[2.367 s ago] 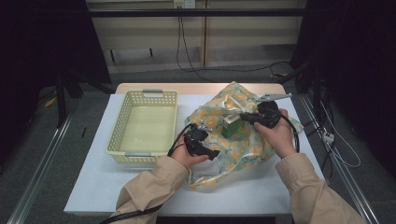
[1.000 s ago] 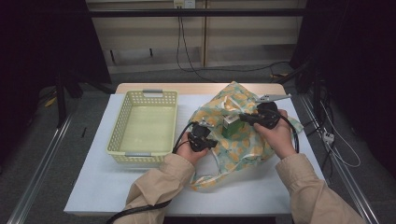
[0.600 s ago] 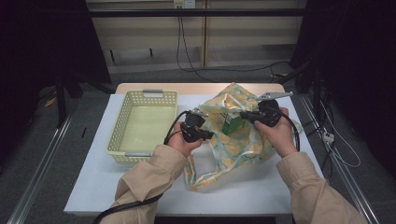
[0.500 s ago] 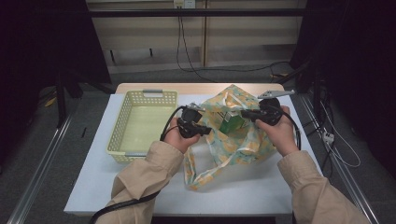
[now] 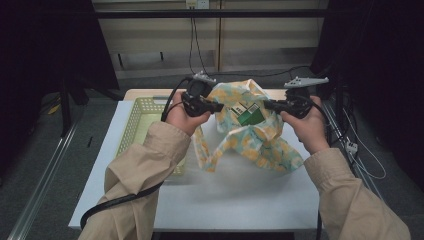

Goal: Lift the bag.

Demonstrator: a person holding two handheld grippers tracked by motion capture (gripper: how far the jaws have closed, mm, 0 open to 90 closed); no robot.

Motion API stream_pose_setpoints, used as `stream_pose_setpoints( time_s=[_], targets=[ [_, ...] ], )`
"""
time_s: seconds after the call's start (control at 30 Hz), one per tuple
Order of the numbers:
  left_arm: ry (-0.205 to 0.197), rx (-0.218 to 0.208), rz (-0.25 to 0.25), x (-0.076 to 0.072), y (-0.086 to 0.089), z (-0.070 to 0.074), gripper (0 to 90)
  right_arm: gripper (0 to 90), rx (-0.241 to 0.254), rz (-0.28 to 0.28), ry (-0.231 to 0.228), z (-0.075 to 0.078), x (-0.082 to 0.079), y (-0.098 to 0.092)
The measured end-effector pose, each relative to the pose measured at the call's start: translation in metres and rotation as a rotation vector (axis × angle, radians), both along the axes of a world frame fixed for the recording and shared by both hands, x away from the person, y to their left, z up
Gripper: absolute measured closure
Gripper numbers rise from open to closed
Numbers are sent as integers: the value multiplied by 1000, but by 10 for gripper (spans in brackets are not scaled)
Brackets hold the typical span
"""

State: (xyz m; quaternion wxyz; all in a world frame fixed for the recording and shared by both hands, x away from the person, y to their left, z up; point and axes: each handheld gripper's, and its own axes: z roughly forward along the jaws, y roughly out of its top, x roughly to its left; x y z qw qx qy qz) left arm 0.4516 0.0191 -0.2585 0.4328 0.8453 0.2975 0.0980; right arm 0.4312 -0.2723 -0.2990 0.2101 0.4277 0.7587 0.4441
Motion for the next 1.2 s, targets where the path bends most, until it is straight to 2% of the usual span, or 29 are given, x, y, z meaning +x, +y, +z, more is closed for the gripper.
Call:
stream_pose_setpoints(
  time_s=[0.13, 0.23, 0.4, 0.57, 0.63, 0.77, 0.87, 0.97, 1.03, 1.1, 1.17, 1.2],
  targets=[
    [-31, -17, 10, 6, 0, 25, 900, 896, 13, -3, -35, 20, 0, -2],
    [-33, -23, 15, 10, -1, 32, 900, 896, 25, -6, -49, 29, 0, -2],
    [-15, -37, 16, 13, -2, 26, 900, 896, 27, 4, -44, 28, -1, 0],
    [-6, -29, 13, 14, 0, 24, 900, 896, 30, 18, -37, 26, -1, 5],
    [-17, -39, 26, 14, 3, 28, 900, 896, 31, 22, -43, 29, 0, 8],
    [-27, -62, 36, 16, 8, 40, 900, 896, 32, 23, -75, 45, 0, 13],
    [6, -54, 23, 18, 9, 34, 900, 895, 38, 35, -68, 49, 0, 16],
    [39, -66, 22, 19, 12, 23, 900, 893, 37, 51, -40, 41, 0, 20],
    [50, -63, 26, 20, 16, 18, 896, 888, 55, 62, -19, 33, 1, 23],
    [44, -63, 35, 20, 21, 15, 832, 844, 79, 71, 2, 27, 1, 26],
    [46, -75, 55, 18, 26, 12, 689, 720, 96, 76, -4, 25, 0, 29],
    [48, -82, 64, 18, 28, 10, 560, 625, 108, 84, -7, 25, -1, 31]
  ],
)
